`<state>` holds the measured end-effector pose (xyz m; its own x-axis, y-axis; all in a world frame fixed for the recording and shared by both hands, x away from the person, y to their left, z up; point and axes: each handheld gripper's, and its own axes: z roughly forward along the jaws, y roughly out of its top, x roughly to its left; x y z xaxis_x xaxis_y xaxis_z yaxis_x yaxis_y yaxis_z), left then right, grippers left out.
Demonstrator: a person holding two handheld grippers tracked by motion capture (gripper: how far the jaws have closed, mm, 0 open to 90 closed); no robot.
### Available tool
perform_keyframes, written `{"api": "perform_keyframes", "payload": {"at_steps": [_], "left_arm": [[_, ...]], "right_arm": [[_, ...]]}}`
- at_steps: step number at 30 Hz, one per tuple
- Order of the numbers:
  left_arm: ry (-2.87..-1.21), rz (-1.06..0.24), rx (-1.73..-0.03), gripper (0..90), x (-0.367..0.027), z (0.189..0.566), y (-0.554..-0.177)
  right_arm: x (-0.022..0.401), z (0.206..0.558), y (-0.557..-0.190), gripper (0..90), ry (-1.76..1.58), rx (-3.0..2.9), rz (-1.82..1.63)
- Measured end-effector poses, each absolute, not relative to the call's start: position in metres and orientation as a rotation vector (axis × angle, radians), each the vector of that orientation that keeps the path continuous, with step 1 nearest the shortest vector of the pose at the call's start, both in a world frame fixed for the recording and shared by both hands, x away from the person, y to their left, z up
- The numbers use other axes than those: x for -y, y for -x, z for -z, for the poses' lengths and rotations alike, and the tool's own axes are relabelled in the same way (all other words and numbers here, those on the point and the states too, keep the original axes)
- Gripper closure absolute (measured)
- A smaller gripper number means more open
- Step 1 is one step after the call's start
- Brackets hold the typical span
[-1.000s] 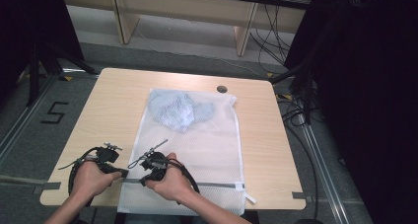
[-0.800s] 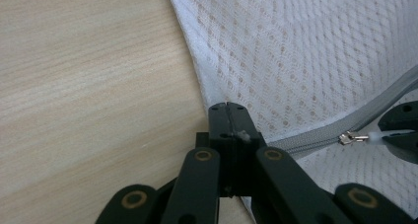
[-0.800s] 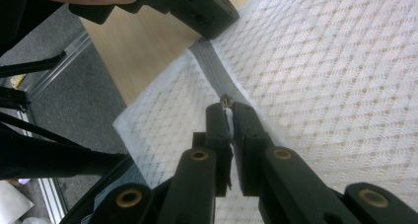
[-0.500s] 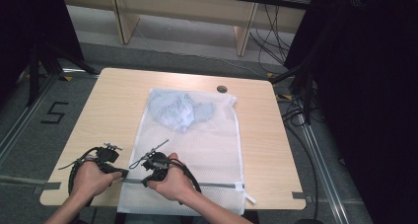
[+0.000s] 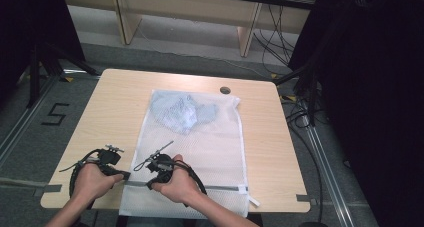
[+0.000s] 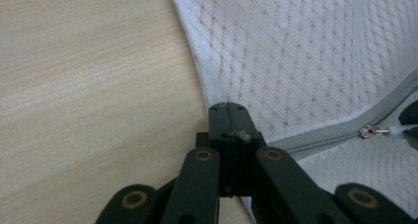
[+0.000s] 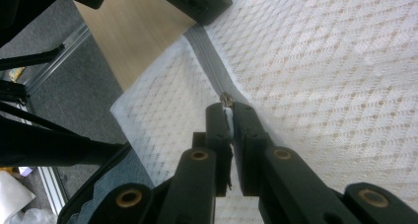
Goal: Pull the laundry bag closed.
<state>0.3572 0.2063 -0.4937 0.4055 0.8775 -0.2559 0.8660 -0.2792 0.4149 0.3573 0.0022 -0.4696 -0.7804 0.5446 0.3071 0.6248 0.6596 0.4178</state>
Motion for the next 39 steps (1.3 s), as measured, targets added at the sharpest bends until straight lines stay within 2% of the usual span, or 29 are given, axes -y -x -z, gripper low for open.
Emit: {"api": "perform_keyframes", "payload": {"at_steps": [39], "left_arm": [[-2.171,-0.027,-1.486,90.0,-0.2065,0.4937,-0.3572]], "right_arm": [[0.0083,0.4622,-0.3586,87.1,0.983,2.713,0.691]]}}
